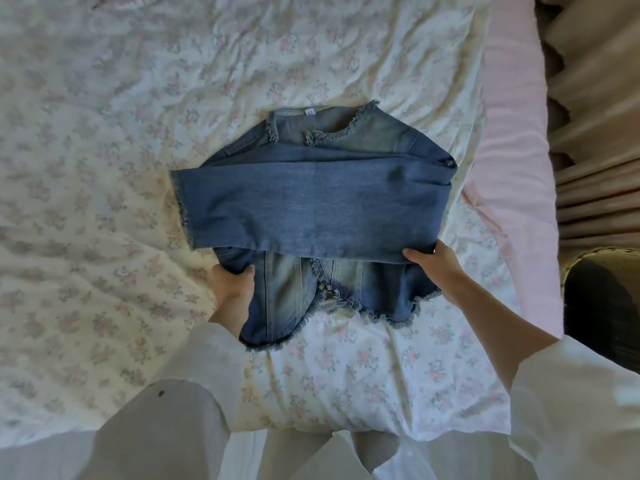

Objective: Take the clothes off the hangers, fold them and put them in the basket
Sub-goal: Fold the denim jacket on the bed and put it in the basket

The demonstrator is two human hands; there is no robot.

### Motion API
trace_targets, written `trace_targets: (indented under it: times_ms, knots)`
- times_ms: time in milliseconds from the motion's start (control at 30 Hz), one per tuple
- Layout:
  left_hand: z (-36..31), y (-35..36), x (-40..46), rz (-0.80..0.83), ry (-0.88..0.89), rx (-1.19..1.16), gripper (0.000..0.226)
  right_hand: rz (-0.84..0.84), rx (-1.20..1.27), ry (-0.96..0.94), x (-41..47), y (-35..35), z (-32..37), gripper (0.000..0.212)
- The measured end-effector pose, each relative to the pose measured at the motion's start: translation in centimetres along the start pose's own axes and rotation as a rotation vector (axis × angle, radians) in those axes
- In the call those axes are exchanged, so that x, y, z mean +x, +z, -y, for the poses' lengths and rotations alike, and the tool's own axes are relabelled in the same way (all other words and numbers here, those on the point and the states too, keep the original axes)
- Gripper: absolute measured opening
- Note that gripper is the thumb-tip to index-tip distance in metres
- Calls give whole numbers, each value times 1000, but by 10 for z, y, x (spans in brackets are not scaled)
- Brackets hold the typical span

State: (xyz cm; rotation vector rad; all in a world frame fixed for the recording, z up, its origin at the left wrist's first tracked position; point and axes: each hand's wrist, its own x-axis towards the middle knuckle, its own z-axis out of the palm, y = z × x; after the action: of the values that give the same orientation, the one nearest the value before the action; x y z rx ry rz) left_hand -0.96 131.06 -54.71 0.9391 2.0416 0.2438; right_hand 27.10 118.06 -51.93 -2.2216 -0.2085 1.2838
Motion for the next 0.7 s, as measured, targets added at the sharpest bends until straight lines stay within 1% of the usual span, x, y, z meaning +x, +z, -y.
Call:
trace_targets:
  times_ms: [67, 100, 133, 167, 233, 267, 300, 333, 367, 400, 433, 467, 500, 533, 567, 633, 667, 700]
  knots:
    - [-3, -3, -9, -49, 105, 49, 35, -50, 67, -11, -3, -1, 3, 35]
    - [-4, -6, -12, -61, 147, 79, 30, -70, 111, -19, -5, -2, 4, 27]
    - [-7, -9, -16, -70, 182, 105, 31, -88, 166, -28, -9, -3, 8, 20]
    - [-9, -11, -17, -69, 186, 134, 38, -99, 218, -40, -13, -2, 13, 16]
    - [-11, -17, -18, -60, 127, 154, 61, -100, 277, -110, -24, 1, 27, 10]
    - [-11, -19, -17, -75, 96, 142, 68, -87, 283, -162, -30, 5, 35, 8]
    - [-12, -21, -17, -114, 92, 125, 70, -69, 277, -226, -36, 10, 44, 11]
    - [-14, -24, -16, -158, 126, 99, 66, -49, 256, -300, -43, 16, 53, 18]
    - [-17, -28, -14, -184, 190, 59, 57, -12, 222, -378, -50, 25, 65, 23]
    - [-22, -32, -12, -151, 259, 0, 42, 50, 176, -450, -58, 36, 75, 24]
    - [-28, -36, -12, -51, 293, -93, 25, 122, 119, -505, -64, 47, 84, 23]
    - [-34, -41, -10, 94, 269, -215, 16, 185, 44, -552, -69, 61, 91, 27]
    - [-42, -49, -9, 253, 184, -352, 19, 235, -41, -604, -76, 77, 99, 39]
    - [-49, -57, -8, 409, 73, -482, 30, 267, -131, -657, -81, 93, 105, 51]
    - [-54, -66, -3, 528, -7, -591, 42, 297, -214, -719, -88, 109, 110, 57]
    - [-58, -83, 9, 625, -68, -780, 57, 427, -351, -808, -101, 142, 117, 62]
    - [-58, -90, 17, 642, -73, -846, 61, 524, -408, -796, -104, 156, 116, 64]
    - [-60, -95, 22, 654, -77, -868, 64, 607, -453, -745, -105, 167, 114, 66]
